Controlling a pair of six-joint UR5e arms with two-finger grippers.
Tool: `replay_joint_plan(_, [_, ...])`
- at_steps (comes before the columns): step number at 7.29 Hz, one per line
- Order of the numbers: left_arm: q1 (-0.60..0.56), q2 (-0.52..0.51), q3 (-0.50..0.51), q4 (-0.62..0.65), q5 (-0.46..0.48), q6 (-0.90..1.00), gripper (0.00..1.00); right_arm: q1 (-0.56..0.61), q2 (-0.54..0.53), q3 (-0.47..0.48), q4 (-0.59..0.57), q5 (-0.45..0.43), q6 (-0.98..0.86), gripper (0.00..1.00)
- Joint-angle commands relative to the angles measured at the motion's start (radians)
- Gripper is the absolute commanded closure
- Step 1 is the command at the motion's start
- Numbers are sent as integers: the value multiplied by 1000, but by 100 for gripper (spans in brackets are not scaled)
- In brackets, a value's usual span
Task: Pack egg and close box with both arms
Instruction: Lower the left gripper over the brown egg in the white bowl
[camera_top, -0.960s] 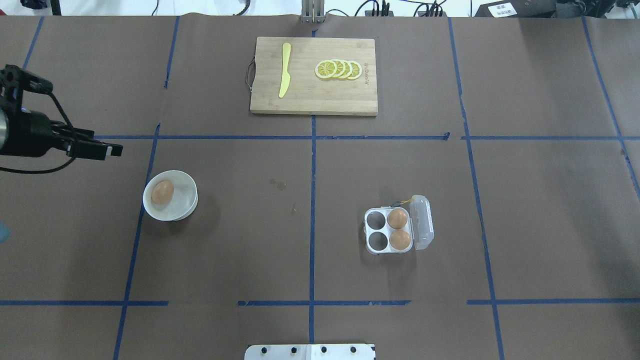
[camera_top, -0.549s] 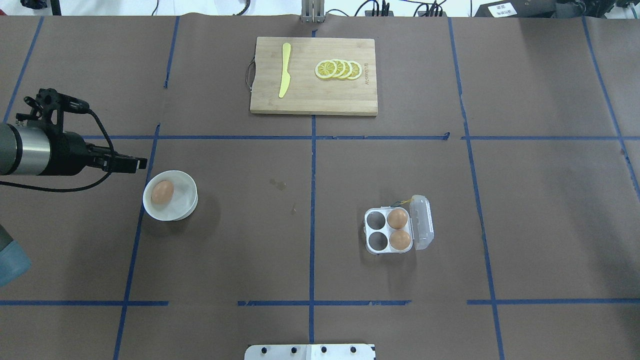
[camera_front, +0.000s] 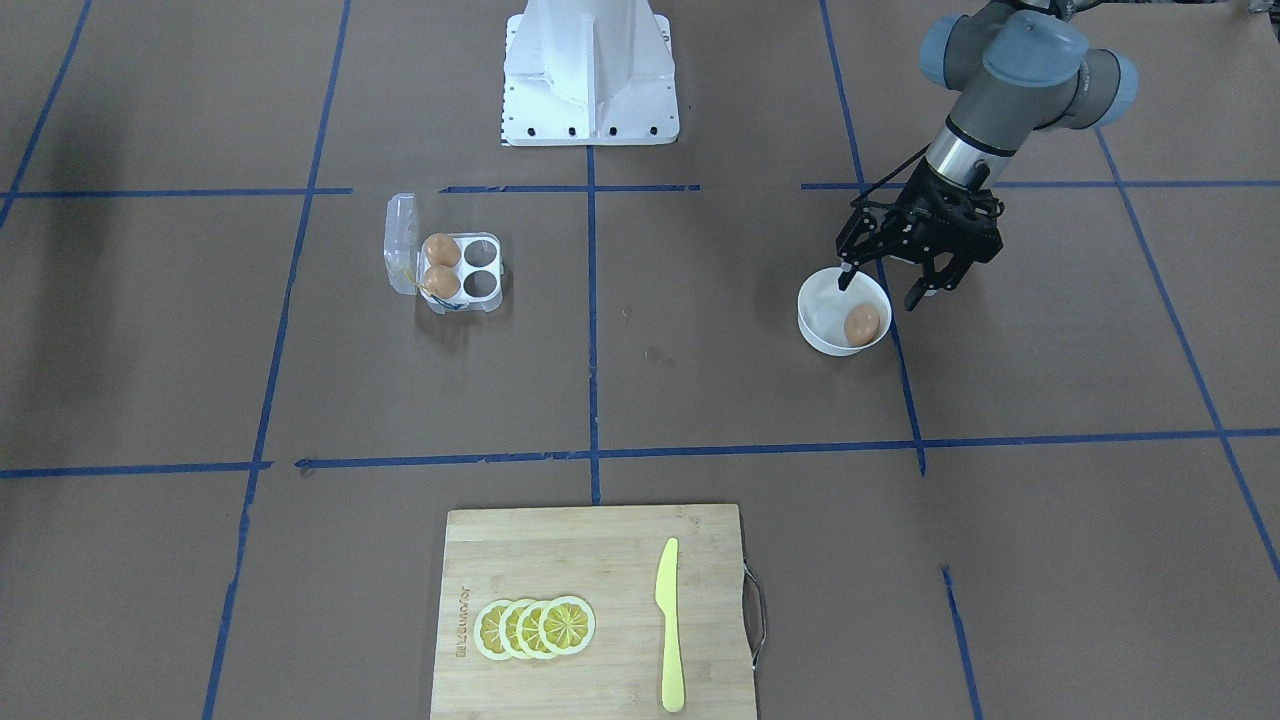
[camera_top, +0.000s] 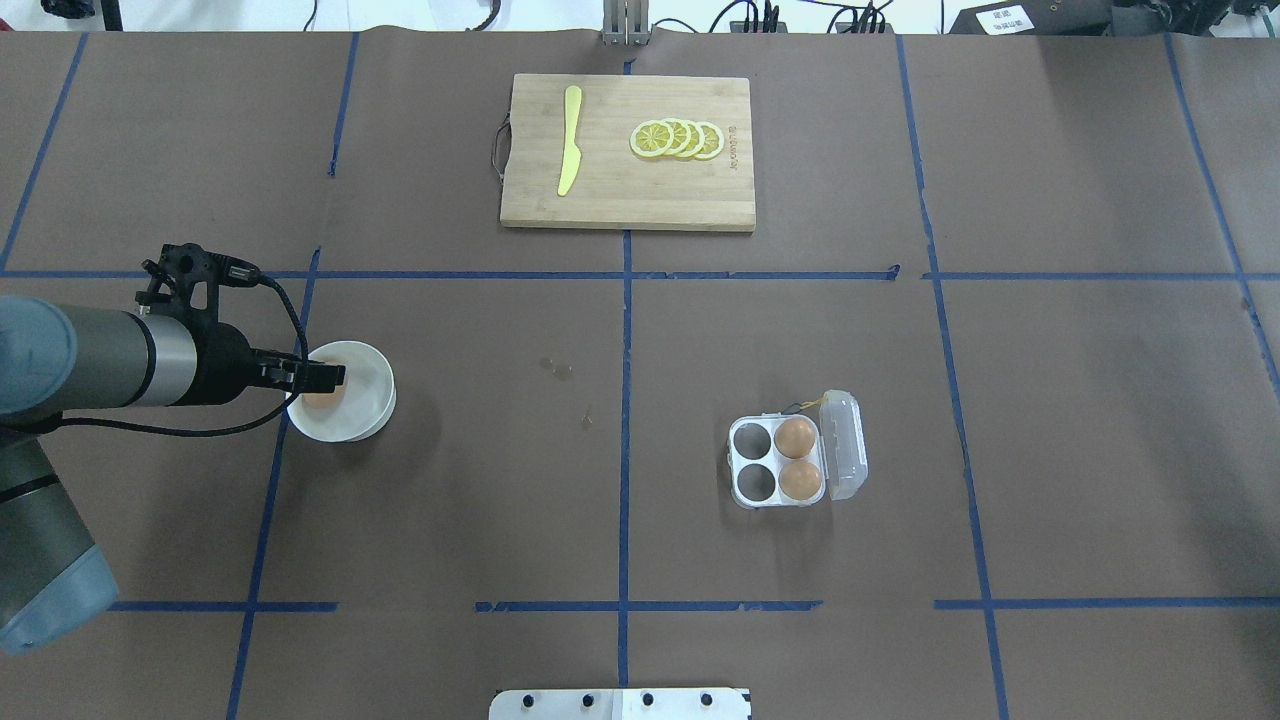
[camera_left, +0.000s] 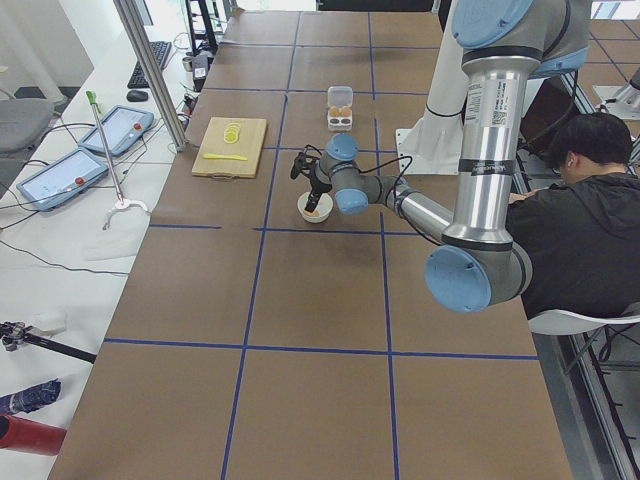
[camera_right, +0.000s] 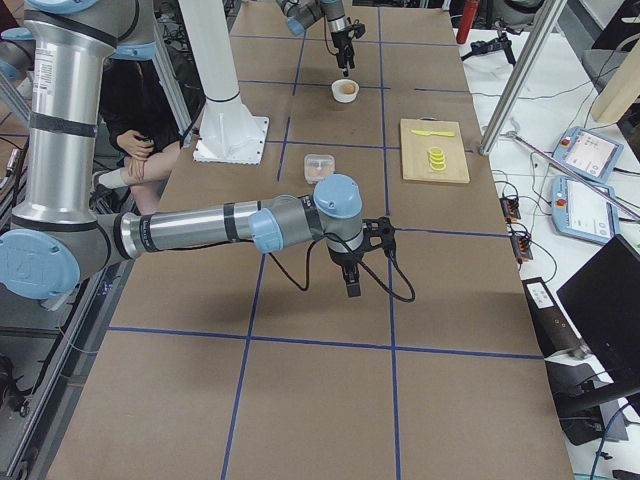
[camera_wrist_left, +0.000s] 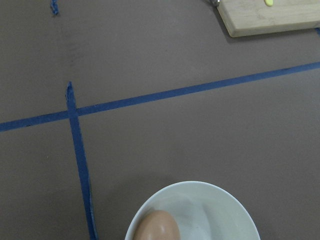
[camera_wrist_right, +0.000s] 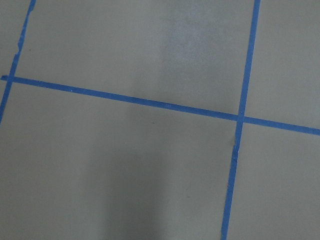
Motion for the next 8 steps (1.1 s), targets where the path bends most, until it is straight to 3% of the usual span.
replay_joint_plan(1, [12,-12,18,8,4,-30,18,0,0,0,0,0,0,0])
replay_joint_plan(8, [39,-41,67,8,33,-38,18,0,-2,-2,0,0,-2,0])
